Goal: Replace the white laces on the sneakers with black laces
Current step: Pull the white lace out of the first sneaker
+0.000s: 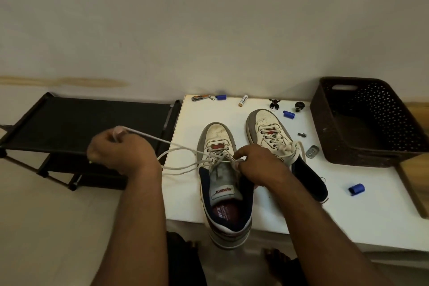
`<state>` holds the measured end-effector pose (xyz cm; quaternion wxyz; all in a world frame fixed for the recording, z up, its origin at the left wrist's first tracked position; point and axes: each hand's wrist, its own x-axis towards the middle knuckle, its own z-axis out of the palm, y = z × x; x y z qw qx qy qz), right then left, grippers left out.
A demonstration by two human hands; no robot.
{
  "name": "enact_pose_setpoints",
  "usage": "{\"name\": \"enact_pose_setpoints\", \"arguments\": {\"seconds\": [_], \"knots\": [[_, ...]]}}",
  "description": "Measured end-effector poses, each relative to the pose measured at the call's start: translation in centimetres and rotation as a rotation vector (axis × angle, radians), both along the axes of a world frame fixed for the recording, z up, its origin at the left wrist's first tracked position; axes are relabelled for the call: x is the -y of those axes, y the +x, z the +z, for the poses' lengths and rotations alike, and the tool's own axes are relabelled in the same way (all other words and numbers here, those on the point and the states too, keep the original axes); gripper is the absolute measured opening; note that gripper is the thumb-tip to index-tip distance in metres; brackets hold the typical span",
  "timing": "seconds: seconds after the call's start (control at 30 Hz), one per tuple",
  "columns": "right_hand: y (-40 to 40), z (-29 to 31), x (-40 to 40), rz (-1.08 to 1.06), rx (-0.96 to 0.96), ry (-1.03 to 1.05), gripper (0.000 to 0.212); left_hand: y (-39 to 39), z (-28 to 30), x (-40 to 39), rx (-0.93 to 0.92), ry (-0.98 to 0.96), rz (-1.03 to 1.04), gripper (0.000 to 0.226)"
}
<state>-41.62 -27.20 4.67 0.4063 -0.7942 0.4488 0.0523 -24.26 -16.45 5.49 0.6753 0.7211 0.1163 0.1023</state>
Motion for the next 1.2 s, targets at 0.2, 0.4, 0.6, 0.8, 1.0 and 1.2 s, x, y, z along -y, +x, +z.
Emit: {"name": "enact_pose_setpoints", "arguments": {"seconds": [0.2, 0.4, 0.6, 0.8, 1.0, 1.2], "knots": [[-0.2, 0.2, 0.0, -0.036, 0.013, 0.016, 0.030, 0.0, 0.6, -1.0, -0.188, 0.476, -0.153, 0.080], [0.2, -0.3, -0.1, 0.042, 0.007, -0.113, 0.033, -5.2, 0.4, 1.8, 0.156, 1.093, -0.607, 0.090], [0.5, -0.4, -0.3, 0.110, 0.020, -0.240, 0.013, -6.8, 0.2, 2.5, 0.218, 1.132, -0.924, 0.029], [1.2, -0.2, -1.6, 0.135, -0.092, -0.465, 0.015, -8.5, -2.6, 3.5, 0.004, 1.235, -1.091, 0.029], [0.9, -0.9, -0.7, 0.094, -0.132, -0.448, 0.008, -6.1, -2.2, 2.8, -0.039, 1.081, -1.041, 0.017], [-0.6, -1.2, 0.8, 0.106, -0.145, -0.334, 0.018, -4.2, -1.7, 1.6, -0.200, 0.920, -1.109, 0.027]]}}
